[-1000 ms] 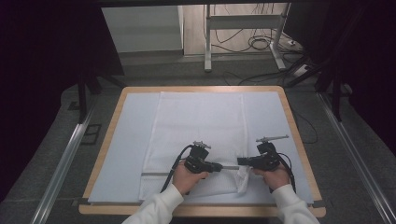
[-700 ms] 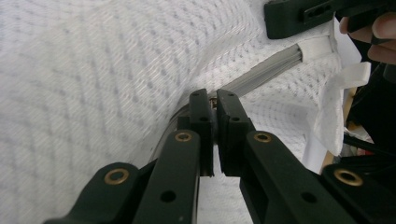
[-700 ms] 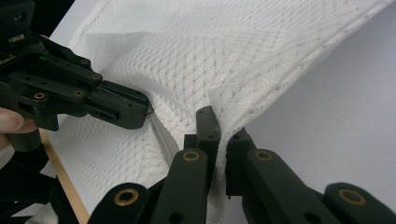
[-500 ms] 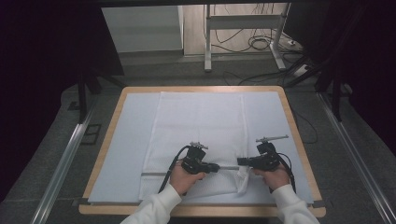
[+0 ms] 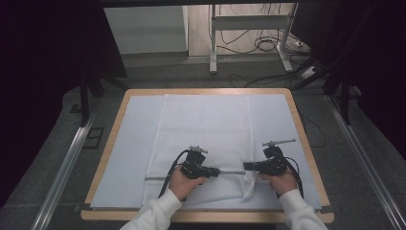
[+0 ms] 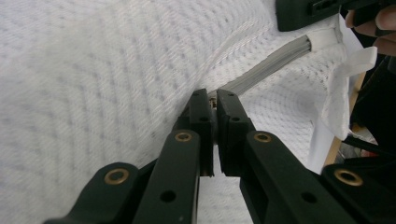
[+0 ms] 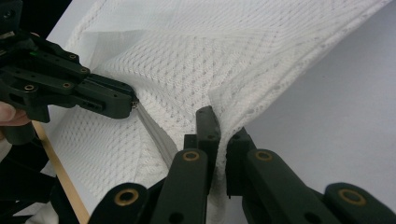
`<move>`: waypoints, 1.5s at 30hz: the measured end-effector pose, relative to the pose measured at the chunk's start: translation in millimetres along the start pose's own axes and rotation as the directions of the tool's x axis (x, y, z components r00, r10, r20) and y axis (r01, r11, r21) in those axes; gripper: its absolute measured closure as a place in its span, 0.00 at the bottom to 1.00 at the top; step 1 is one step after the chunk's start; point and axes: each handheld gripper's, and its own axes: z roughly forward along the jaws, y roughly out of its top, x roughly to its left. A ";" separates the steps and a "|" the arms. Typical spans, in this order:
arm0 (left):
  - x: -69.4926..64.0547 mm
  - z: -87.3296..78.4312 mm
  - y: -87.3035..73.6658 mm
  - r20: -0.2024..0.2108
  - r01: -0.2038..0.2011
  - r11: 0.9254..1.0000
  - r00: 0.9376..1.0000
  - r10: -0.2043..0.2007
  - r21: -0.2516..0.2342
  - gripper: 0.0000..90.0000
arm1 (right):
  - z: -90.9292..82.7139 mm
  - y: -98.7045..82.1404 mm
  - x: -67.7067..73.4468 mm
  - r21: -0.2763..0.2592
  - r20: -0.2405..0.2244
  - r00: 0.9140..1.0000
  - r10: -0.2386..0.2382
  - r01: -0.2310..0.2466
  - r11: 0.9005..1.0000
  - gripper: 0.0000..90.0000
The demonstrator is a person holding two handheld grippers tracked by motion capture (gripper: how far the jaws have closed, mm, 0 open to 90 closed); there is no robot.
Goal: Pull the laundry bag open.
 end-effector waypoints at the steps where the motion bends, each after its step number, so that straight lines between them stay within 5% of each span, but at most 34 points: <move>1: 0.5 -0.2 -0.7 -0.001 0.007 1.000 1.000 -0.007 -0.005 0.96 | 0.0 0.0 0.0 0.000 0.002 1.000 -0.001 0.001 1.000 0.97; 45: 18.8 -24.5 -19.0 -0.023 0.049 0.999 0.999 -0.049 -0.025 0.96 | -2.2 -0.2 -1.4 -0.005 0.010 1.000 0.000 0.000 1.000 0.97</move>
